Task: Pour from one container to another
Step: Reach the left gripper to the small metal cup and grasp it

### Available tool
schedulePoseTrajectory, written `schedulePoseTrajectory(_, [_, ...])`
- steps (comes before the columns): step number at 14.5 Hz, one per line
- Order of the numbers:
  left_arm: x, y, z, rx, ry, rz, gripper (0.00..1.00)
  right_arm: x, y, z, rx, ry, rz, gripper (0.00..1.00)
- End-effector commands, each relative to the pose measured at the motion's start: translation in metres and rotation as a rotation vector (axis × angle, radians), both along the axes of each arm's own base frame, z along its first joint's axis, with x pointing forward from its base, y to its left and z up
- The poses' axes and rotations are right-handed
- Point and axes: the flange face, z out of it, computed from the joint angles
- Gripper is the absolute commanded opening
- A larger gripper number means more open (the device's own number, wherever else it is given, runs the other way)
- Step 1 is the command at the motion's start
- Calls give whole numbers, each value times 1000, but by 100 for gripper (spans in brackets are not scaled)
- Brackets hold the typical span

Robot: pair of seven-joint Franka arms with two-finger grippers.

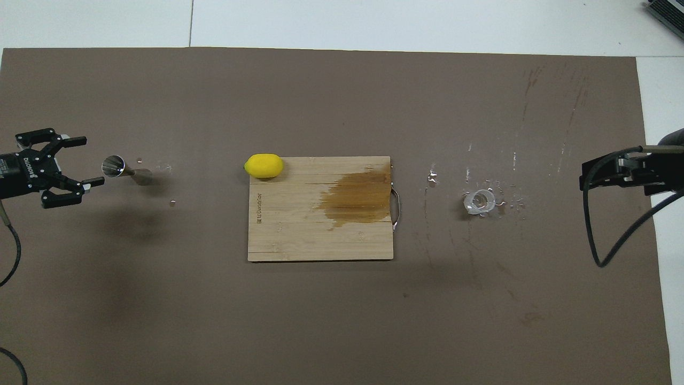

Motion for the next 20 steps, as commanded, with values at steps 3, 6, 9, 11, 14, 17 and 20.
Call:
schedulePoseTrajectory(3, [-23, -8, -25, -81, 59, 92, 100, -6, -2, 2, 22, 2, 10, 100])
schedulePoseTrajectory(6, [-26, -11, -31, -81, 63, 95, 100, -6, -2, 2, 22, 2, 10, 100])
schedulePoseTrajectory(9, [-22, -9, -41, -79, 65, 138, 97, -6, -2, 2, 22, 2, 10, 100])
schedulePoseTrajectory(11, [-22, -9, -41, -85, 63, 148, 95, -6, -2, 2, 22, 2, 10, 100])
schedulePoseTrajectory(14, [-20, -11, -42, -93, 58, 162, 93, -6, -2, 2, 22, 2, 10, 100])
schedulePoseTrajectory(17, [-20, -11, -43, -86, 57, 168, 86, -6, -2, 2, 22, 2, 10, 100])
schedulePoseTrajectory(20, [-22, -14, -48, -89, 60, 181, 81, -6, -2, 2, 22, 2, 10, 100])
